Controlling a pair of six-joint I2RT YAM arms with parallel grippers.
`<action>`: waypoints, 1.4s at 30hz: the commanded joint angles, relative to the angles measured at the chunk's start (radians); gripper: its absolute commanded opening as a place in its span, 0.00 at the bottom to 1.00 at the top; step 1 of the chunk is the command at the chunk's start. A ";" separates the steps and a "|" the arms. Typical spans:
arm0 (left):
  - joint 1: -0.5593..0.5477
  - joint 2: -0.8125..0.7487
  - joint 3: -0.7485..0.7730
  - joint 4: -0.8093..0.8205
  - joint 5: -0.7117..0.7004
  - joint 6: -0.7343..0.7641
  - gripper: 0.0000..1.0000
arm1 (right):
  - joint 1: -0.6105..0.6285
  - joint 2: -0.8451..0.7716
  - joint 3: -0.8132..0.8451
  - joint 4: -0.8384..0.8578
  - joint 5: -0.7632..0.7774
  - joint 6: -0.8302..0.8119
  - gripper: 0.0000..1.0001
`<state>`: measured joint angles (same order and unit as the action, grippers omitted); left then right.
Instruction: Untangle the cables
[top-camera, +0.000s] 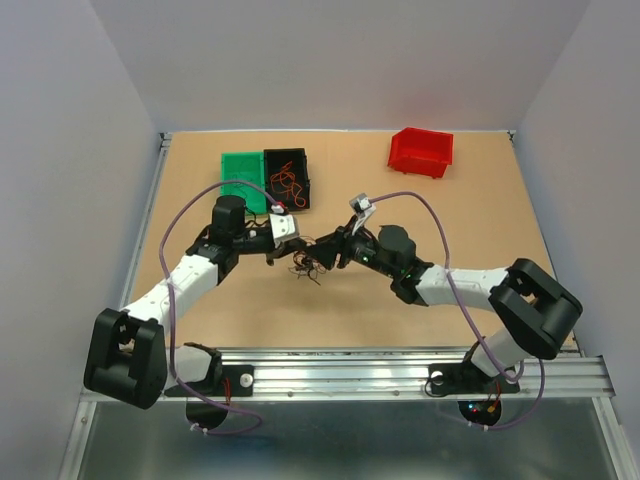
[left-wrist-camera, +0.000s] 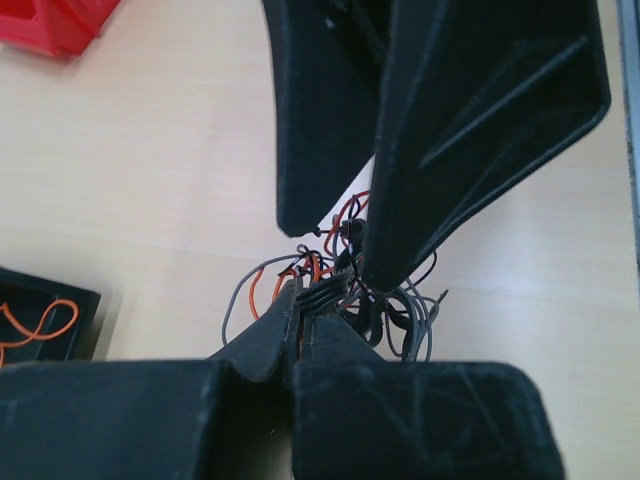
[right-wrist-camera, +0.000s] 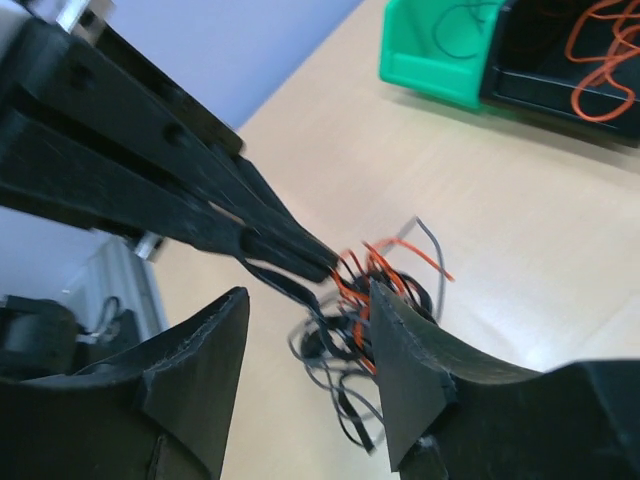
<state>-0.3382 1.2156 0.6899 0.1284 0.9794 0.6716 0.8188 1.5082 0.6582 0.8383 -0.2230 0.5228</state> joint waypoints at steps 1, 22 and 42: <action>0.037 0.013 0.065 0.017 0.044 -0.033 0.00 | 0.006 0.050 0.009 0.051 0.022 -0.105 0.57; 0.031 -0.013 0.250 -0.065 0.076 -0.210 0.00 | 0.005 0.199 0.069 0.094 0.080 -0.147 0.05; 0.021 -0.016 0.344 0.140 -0.280 -0.514 0.00 | -0.023 0.060 -0.048 0.051 0.264 -0.104 0.42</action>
<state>-0.3122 1.1904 1.0927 0.1799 0.7170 0.1585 0.8101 1.6337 0.6510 0.8715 -0.0319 0.4137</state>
